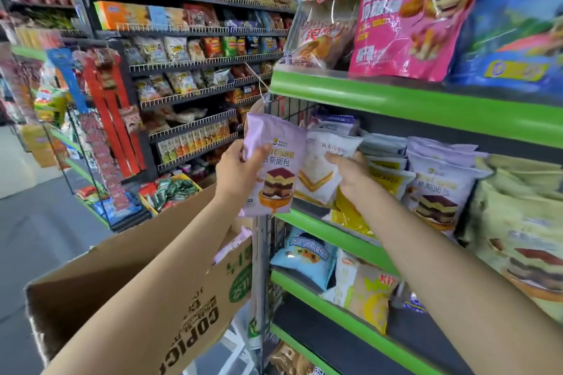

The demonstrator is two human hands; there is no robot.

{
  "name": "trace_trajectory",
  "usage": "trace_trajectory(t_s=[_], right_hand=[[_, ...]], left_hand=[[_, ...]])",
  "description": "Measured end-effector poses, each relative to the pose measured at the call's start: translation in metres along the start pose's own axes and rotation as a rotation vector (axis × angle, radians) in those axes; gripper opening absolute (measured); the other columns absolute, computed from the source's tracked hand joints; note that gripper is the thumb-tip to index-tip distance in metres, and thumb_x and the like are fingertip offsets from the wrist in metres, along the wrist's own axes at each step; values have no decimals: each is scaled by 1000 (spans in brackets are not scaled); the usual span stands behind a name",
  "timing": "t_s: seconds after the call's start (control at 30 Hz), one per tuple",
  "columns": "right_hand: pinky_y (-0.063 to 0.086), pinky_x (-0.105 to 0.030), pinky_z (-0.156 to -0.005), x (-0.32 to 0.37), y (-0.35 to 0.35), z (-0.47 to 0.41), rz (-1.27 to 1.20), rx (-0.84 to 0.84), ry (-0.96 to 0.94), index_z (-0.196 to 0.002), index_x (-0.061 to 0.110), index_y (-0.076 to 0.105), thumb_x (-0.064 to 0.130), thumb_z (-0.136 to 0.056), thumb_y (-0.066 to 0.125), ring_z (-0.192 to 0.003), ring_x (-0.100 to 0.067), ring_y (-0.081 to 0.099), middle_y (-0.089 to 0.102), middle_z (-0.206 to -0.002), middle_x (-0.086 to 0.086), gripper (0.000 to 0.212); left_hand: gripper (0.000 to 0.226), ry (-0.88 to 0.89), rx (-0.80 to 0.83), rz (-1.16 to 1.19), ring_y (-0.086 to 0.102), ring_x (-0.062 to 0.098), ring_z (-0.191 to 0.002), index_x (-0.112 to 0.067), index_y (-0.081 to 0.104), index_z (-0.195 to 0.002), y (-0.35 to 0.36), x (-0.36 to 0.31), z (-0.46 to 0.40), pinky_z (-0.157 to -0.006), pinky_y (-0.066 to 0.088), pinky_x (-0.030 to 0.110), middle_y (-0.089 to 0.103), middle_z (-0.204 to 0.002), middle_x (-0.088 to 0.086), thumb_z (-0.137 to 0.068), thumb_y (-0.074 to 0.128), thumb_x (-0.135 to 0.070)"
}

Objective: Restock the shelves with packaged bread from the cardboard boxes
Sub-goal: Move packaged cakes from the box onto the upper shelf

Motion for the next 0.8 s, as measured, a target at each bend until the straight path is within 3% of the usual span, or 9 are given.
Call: trace_trajectory(t_s=[0.07, 0.13, 0.23, 0.33, 0.43, 0.53, 0.63, 0.7, 0.8], right_hand=[[51, -35, -70, -3, 6, -24, 23, -9, -10, -73, 17, 52, -4, -80, 66, -78, -23, 60, 64, -100, -13, 27], [52, -42, -87, -9, 15, -47, 101, -22, -17, -91, 16, 57, 4, -82, 68, -95, -26, 61, 62, -118, -14, 18], [48, -47, -97, -17, 28, -72, 429, -1, -61, -130, 12, 45, 14, -86, 64, -113, -33, 57, 55, -131, -16, 48], [41, -46, -101, -19, 31, -73, 973, -55, -272, -140, -3, 29, 7, -90, 55, -124, -40, 46, 42, -139, -27, 58], [36, -46, -104, -16, 38, -63, 1195, -183, -569, -148, -1, 5, -5, -90, 49, -129, -42, 34, 29, -141, -30, 73], [41, -42, -96, -6, 43, -54, 1351, -256, -698, -151, 13, 0, -10, -88, 48, -124, -39, 37, 30, -142, -26, 83], [17, -45, -117, -13, 50, -58, 1736, -92, -748, -150, 23, 14, 11, -91, 54, -142, -30, 18, 23, -152, -14, 73], [1, -41, -120, -20, 50, -61, 1905, 17, -734, -148, 22, 23, 19, -93, 48, -145, -27, 12, 24, -151, -10, 60], [8, -44, -120, -17, 46, -45, 1581, 185, -709, -150, 20, 21, 11, -95, 45, -147, -26, 5, 11, -158, -6, 60]], left_hand=[[58, 30, -58, -56, 45, 22, -64, 2, 47, -80, 2, -1, -10, -57, 31, 34, 49, -71, 14, -80, 59, -55], [52, 49, -57, -78, 43, 20, -63, 5, 49, -82, 7, 0, -17, -56, 30, 32, 48, -69, 11, -87, 60, -45], [55, 27, 21, 2, 56, 27, -67, 3, 56, -89, 17, 7, -25, -59, 43, 38, 60, -76, 21, -83, 60, -52], [33, -73, 39, 97, 69, 22, -73, -9, 62, -85, 22, 19, -30, -67, 54, 38, 72, -80, 7, -88, 60, -43], [29, -81, 28, 83, 61, 4, -57, -14, 56, -74, 22, 20, -31, -56, 46, 22, 64, -66, -4, -89, 59, -39], [39, -113, 30, 94, 65, 14, -68, 0, 60, -88, 20, 22, -29, -66, 52, 34, 70, -78, 11, -89, 59, -39], [45, -124, 29, 116, 66, 26, -77, 5, 59, -97, 19, 19, -26, -77, 54, 46, 71, -91, 19, -89, 60, -39], [43, -122, 47, 121, 68, 28, -79, 4, 60, -98, 21, 15, -23, -78, 55, 46, 71, -92, 18, -90, 59, -38], [37, -125, 76, 143, 71, 24, -77, -1, 62, -99, 24, 12, -17, -74, 57, 40, 73, -89, 10, -91, 58, -36]])
Point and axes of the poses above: each hand's wrist, its own z-axis away from the middle knuckle, its own y-axis out of the palm, x = y × z, the point moved 6 cm from there along -z, towards the middle knuckle
